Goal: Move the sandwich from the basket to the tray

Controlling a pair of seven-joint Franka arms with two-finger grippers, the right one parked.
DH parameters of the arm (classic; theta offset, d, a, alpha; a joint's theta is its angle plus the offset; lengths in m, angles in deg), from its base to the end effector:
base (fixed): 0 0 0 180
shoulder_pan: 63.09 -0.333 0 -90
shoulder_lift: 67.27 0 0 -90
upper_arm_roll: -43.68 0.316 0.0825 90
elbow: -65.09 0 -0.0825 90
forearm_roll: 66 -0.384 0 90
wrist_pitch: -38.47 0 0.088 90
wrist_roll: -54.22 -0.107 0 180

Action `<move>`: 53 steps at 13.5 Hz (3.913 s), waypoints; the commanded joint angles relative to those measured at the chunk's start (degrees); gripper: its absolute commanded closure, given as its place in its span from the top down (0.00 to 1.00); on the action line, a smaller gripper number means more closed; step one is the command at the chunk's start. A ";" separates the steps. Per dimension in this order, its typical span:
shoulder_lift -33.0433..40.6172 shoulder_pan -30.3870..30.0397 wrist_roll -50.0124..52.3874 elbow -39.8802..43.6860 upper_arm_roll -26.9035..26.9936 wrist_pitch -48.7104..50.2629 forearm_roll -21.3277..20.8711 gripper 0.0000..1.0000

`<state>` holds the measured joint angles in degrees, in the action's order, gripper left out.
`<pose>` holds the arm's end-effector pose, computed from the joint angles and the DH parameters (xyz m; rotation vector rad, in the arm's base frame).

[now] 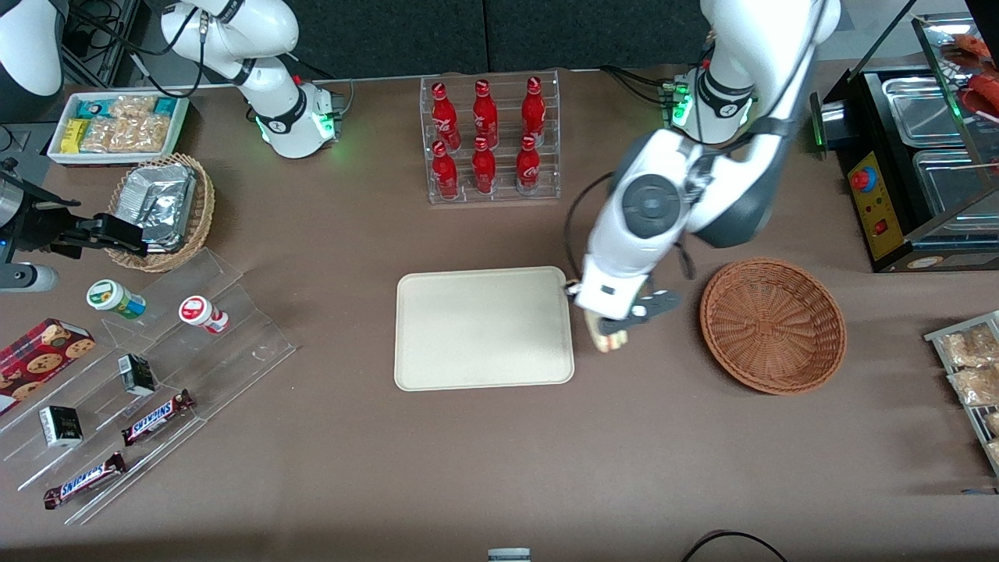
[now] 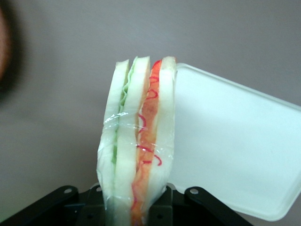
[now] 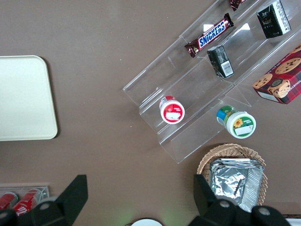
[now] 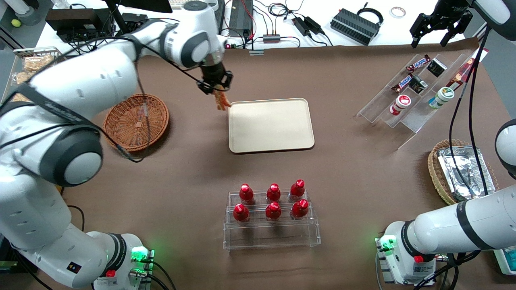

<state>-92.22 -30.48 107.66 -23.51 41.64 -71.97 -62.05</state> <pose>0.5545 -0.3852 0.3957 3.0695 0.5533 -0.1464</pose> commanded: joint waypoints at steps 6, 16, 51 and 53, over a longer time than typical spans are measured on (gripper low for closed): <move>-16.51 9.82 -6.68 12.75 0.90 -8.90 -0.35 0.13; -27.07 13.70 -6.24 14.16 0.90 -19.81 -2.90 0.27; 29.26 -27.34 -51.31 -13.45 3.89 18.22 -5.61 1.00; 29.44 -27.43 -52.21 -12.91 4.94 19.29 -5.88 1.00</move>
<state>-62.55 -57.64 57.33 -38.36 45.72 -54.82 -66.94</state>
